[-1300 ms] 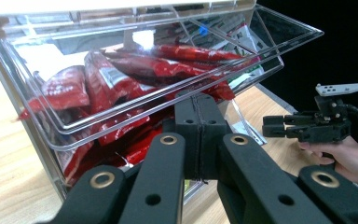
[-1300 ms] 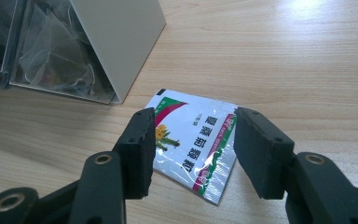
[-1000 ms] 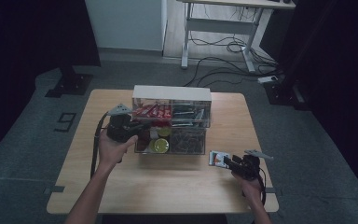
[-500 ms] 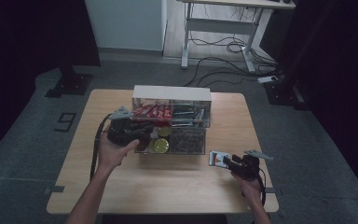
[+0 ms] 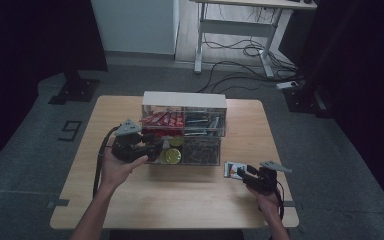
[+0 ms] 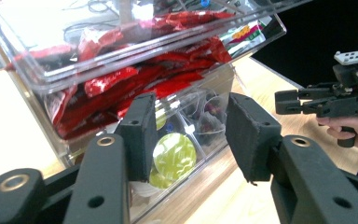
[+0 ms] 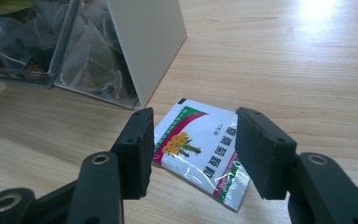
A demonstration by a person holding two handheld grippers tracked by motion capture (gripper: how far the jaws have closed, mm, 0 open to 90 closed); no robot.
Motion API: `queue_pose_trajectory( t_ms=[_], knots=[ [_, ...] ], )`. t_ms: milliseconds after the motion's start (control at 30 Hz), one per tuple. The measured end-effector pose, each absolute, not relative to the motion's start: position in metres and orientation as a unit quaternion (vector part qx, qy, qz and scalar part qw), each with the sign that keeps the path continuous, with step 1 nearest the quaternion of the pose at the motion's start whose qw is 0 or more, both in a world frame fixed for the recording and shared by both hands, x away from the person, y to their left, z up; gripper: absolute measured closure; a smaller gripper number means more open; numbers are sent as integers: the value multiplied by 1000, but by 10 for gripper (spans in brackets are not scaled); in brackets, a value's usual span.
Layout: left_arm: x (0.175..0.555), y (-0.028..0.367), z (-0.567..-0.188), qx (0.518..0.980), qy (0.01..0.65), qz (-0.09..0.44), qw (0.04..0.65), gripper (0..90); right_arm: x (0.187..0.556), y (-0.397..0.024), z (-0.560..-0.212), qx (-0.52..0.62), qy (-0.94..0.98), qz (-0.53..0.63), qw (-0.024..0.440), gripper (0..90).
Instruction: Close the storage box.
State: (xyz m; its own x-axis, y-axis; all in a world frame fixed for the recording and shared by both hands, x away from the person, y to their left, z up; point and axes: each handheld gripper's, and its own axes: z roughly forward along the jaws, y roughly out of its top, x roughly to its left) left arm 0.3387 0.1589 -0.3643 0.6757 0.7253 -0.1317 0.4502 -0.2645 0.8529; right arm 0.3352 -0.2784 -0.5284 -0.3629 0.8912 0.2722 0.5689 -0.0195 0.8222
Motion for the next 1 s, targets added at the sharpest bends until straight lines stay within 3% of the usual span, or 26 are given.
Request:
queue_pose_trajectory(
  t_ms=[633, 1000],
  knots=[
    [312, 176, -405, 786, 377, 159, 464, 485, 323, -276, -520, 500, 692, 485, 190, 448],
    [311, 191, -447, 787, 401, 142, 448, 473, 321, -280, -527, 499, 698, 479, 187, 442]
  ],
)
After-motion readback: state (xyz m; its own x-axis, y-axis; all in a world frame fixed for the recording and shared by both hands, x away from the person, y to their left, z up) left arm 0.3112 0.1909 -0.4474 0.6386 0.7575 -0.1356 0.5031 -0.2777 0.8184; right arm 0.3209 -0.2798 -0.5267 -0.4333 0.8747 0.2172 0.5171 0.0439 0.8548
